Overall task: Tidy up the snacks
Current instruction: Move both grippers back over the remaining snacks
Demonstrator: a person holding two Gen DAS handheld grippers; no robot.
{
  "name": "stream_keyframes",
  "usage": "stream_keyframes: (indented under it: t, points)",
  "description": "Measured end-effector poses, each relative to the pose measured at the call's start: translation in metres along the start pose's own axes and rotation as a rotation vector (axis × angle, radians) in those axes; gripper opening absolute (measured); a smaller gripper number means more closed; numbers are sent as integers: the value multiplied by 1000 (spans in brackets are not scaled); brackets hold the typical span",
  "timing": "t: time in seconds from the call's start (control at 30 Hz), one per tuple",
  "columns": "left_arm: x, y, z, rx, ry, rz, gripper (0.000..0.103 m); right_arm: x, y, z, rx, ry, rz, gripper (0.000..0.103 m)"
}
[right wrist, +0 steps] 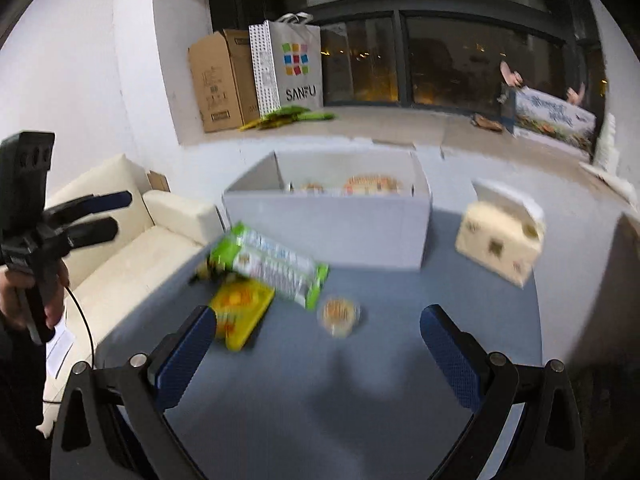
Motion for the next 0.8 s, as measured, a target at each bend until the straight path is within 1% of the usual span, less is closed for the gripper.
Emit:
stream_keyframes:
  t: [0.13, 0.17, 0.27, 0.37, 0.5, 0.63, 0.67, 0.8]
  points:
    - [6, -13, 0, -17, 3, 4, 103, -4, -25, 2, -10, -6, -27, 103]
    - [8, -16, 0, -19, 6, 5, 103, -6, -29, 3, -8, 10, -31, 103]
    - [11, -21, -1, -31, 6, -1, 103, -9, -30, 3, -7, 17, -27, 103]
    - [11, -24, -2, -39, 17, -14, 103, -9, -26, -6, -28, 9, -19, 103]
    - [8, -28, -7, -56, 25, -23, 103, -4, -13, -37, -78, -1, -15, 103]
    - [2, -32, -12, -80, 32, -14, 103, 8, 6, -81, -135, -34, -16, 103]
    - [0, -34, -12, -84, 31, -13, 103, 11, 11, -95, -162, -37, -17, 103]
    - [-7, -39, -14, -100, 46, -6, 103, 15, 25, -131, -213, -49, -8, 103]
Point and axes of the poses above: each gripper's, at about its wrist camera, not at the fingertips, and z roughly against the way its jaws point, x to its right, y to its top, the point moved 3 cm from there along -z, roughly the way its jaws point, and after that the axes turned 11 degrees about -x, right-handed, at the moved point
